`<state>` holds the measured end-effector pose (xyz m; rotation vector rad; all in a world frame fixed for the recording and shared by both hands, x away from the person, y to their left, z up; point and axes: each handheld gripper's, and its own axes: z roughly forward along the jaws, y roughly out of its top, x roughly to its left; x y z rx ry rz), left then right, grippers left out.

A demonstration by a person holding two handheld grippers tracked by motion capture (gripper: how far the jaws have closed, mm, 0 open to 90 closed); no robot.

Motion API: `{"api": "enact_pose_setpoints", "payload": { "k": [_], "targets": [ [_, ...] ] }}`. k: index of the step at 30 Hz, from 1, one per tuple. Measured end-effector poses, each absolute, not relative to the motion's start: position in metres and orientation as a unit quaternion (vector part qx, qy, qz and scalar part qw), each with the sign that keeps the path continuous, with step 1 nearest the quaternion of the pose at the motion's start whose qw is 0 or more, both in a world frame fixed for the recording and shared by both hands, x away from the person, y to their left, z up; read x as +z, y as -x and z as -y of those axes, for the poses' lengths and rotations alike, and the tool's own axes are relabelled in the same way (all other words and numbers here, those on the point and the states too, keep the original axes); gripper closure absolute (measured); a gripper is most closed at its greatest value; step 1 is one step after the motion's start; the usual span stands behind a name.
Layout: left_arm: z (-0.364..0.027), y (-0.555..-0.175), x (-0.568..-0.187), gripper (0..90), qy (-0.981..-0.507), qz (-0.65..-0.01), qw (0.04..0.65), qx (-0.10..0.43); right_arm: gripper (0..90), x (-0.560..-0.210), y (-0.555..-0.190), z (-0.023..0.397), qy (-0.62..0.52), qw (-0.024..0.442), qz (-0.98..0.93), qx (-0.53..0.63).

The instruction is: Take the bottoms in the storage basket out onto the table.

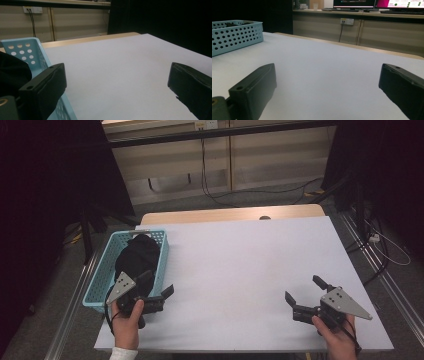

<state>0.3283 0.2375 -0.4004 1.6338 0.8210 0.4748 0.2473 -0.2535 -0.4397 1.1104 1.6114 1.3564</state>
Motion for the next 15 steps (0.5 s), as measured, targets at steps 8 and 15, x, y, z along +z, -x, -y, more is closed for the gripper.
{"api": "enact_pose_setpoints", "payload": {
  "k": [8,15],
  "targets": [
    [-0.239,-0.331,-0.391,1.9,-0.696,-0.353,0.591,0.205,0.4,-0.44,-0.247,0.249,-0.419,0.37,-0.641,0.526],
    [-0.241,-0.339,-0.38,1.9,-0.696,-0.358,0.587,0.208,0.4,-0.441,-0.245,0.252,-0.422,0.369,-0.638,0.528]
  ]
}}
